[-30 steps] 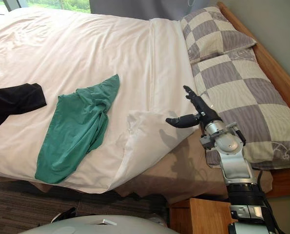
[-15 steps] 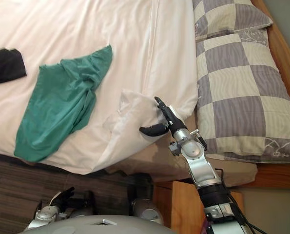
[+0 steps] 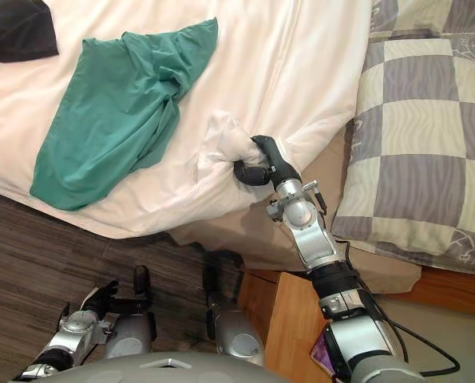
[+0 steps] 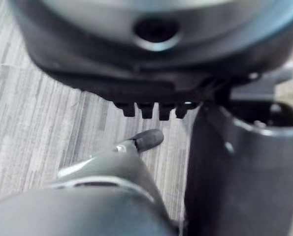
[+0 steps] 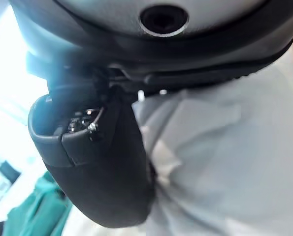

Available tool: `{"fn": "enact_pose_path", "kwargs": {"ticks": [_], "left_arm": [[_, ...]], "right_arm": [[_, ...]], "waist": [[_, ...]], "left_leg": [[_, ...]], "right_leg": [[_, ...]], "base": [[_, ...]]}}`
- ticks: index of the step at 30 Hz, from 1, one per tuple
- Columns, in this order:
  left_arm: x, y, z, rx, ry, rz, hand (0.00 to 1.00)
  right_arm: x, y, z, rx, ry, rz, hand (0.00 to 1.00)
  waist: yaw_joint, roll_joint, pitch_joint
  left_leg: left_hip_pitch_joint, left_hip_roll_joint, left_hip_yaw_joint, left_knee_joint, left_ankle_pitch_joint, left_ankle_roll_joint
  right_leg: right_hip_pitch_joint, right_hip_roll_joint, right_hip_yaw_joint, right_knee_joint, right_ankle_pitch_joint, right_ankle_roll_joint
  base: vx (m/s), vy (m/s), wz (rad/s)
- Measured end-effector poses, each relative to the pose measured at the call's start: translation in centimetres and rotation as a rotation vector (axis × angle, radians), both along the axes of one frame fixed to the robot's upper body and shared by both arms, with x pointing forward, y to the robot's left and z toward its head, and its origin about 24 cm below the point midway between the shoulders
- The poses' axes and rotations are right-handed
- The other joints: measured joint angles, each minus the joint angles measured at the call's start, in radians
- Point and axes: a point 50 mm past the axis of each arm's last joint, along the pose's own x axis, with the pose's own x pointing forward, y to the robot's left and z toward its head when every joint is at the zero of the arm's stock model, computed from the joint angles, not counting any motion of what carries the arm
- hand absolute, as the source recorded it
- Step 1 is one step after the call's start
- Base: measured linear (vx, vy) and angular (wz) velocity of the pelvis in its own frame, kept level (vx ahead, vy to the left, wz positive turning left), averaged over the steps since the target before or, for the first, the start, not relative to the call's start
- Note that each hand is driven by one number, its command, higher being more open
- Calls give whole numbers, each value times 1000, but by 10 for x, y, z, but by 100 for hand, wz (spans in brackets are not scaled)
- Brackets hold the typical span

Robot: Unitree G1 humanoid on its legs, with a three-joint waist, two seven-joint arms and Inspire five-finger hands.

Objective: Tidy up the quilt and then pick up the clothes from the bed and put them into the laundry hamper

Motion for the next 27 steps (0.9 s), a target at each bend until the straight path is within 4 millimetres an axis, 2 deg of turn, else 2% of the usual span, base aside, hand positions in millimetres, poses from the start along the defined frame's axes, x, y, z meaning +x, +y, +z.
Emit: {"fn": "enact_pose_path", "kwargs": {"ticks": [2,5,7,8,10,13,16,18,19,22,23,25,26,27], "left_arm": [[1,0,1,4,-8,-2,100],[1,-2,1,6,-12,-4,100],[-5,-1,-1,12,1,5,100],[-6,-1,-2,14,5,7,100],[-14,0,-4,22,35,19,100],[-28,1,-9,22,71,29,100],[-44,0,-13,19,113,31,100],[-52,-2,-16,10,133,32,100],[-60,-4,-18,-1,153,37,100],[-72,-10,-23,-29,179,46,100],[-75,-11,-23,-35,184,50,100],[-86,-15,-26,-77,188,109,100],[-88,-15,-26,-86,190,124,100],[-94,-17,-28,-104,198,151,100]], "right_arm": [[-2,2,-3,29,-1,-14,0],[-13,-3,-12,113,10,-51,0],[-32,-10,-27,183,34,-85,0],[-38,-13,-31,196,40,-95,100],[-61,-22,-46,274,73,-141,100],[-81,-26,-62,375,108,-184,100],[-108,-29,-88,501,173,-259,100],[-127,-33,-106,542,209,-328,100],[-142,-37,-120,573,235,-392,100],[-166,-47,-142,612,250,-504,100],[-172,-49,-147,615,257,-531,100],[-199,-49,-169,643,303,-650,100],[-206,-49,-174,645,324,-685,100],[-224,-49,-186,647,368,-770,100]], "waist": [[1,-7,1],[2,-24,-1],[2,-24,-3],[0,-25,-4],[-12,-30,-32],[-39,-34,-72],[-61,-30,-123],[-79,-18,-144],[-94,-4,-168],[-111,25,-191],[-114,30,-198],[-114,54,-215],[-113,56,-218],[-113,65,-231]], "left_leg": [[1,1,3,-5,8,-8],[16,-8,14,-7,15,-19],[51,-1,33,-8,15,-25],[59,0,39,-11,14,-26],[77,1,65,-11,4,-32],[105,-7,88,-11,-14,-32],[137,-21,118,-8,-39,-28],[155,-31,134,-8,-52,-22],[164,-38,148,-8,-61,-20],[197,-46,170,-8,-77,-14],[204,-46,175,-8,-80,-13],[240,-41,205,-9,-94,-17],[247,-35,215,-11,-98,-18],[256,-35,231,-11,-103,-18]], "right_leg": [[0,1,0,-1,-15,-1],[16,-4,5,2,-72,4],[36,-1,28,11,-92,3],[43,0,31,11,-94,5],[47,0,50,12,-106,15],[65,-7,66,11,-111,23],[85,-18,91,8,-116,29],[96,-24,103,8,-120,36],[98,-30,111,8,-122,38],[121,-36,120,8,-123,39],[126,-36,122,9,-123,39],[150,-35,139,10,-123,39],[155,-35,142,10,-124,38],[156,-34,142,14,-131,32]], "base": [[-5,-19,0],[-19,-63,2],[-19,-57,-15],[-20,-40,-26],[11,-18,-31],[70,14,-20],[102,40,-21],[99,56,-22],[79,63,-24],[54,52,-18],[43,38,-21],[27,25,-29],[-18,9,-34],[-30,-9,-32]]}}
